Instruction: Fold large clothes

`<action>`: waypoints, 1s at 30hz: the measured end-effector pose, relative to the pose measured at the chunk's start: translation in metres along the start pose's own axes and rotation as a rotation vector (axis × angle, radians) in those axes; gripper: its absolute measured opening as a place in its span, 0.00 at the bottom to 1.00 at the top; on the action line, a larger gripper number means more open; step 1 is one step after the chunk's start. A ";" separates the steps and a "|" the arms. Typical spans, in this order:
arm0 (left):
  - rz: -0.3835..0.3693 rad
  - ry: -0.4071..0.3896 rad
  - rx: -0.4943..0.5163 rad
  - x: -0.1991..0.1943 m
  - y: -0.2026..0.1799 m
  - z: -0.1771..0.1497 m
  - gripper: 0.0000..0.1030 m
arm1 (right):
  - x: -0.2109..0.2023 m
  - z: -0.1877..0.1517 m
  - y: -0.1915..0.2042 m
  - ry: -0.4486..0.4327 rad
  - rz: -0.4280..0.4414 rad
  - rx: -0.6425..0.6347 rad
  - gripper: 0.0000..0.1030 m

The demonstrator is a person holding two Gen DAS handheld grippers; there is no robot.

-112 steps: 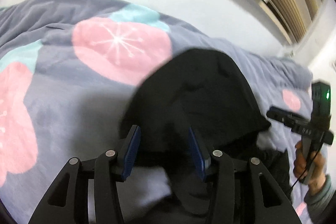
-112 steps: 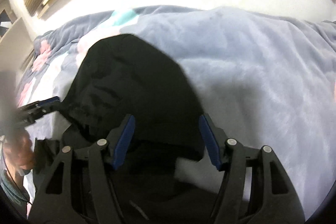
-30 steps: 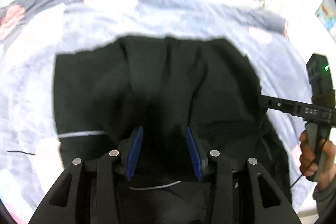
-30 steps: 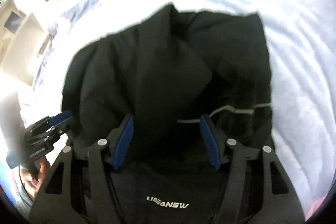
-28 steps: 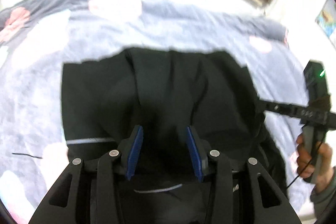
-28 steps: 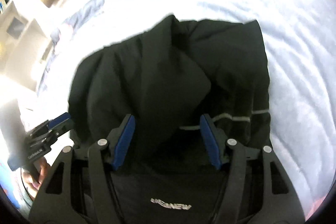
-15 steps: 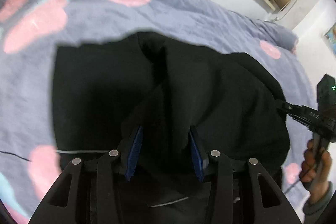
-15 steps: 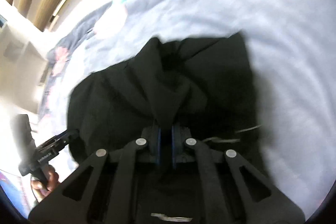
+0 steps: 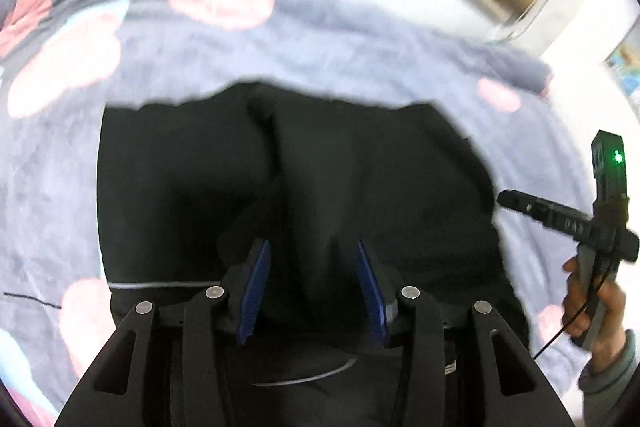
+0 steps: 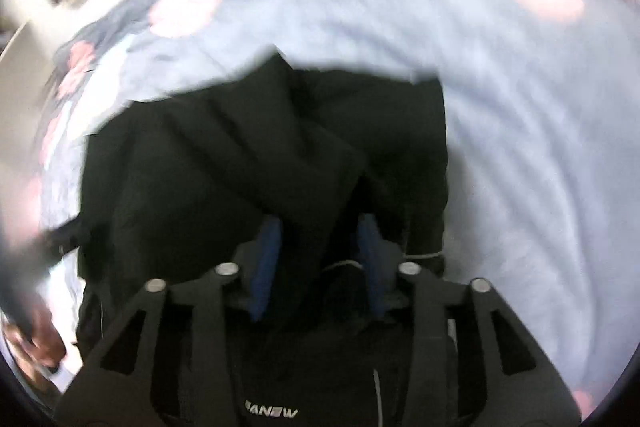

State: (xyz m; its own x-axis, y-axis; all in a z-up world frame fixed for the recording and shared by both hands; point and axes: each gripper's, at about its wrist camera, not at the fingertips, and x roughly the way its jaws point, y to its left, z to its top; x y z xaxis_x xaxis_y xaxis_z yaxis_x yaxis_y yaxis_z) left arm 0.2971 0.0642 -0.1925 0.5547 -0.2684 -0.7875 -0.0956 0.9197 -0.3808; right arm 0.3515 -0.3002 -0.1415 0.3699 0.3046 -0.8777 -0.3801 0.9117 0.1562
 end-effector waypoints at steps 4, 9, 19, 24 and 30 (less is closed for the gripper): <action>0.050 0.015 0.065 0.013 -0.023 0.001 0.45 | 0.007 0.000 0.049 0.014 0.030 -0.110 0.55; 0.052 0.136 -0.036 0.073 0.006 -0.021 0.45 | 0.093 -0.020 0.065 0.183 -0.040 -0.140 0.52; -0.008 0.070 -0.043 -0.014 0.003 -0.043 0.46 | 0.008 -0.035 0.045 0.084 0.029 -0.065 0.52; 0.050 0.055 -0.053 -0.080 0.006 -0.089 0.46 | -0.050 -0.086 0.016 0.076 0.010 0.010 0.52; 0.092 0.040 -0.137 -0.150 0.022 -0.162 0.46 | -0.090 -0.148 0.005 0.080 -0.027 0.074 0.54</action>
State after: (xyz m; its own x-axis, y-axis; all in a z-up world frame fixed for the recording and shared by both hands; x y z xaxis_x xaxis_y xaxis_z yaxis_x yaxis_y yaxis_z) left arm 0.0774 0.0782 -0.1613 0.5050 -0.1983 -0.8400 -0.2581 0.8940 -0.3662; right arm 0.1914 -0.3637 -0.1288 0.3094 0.2596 -0.9148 -0.3067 0.9378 0.1624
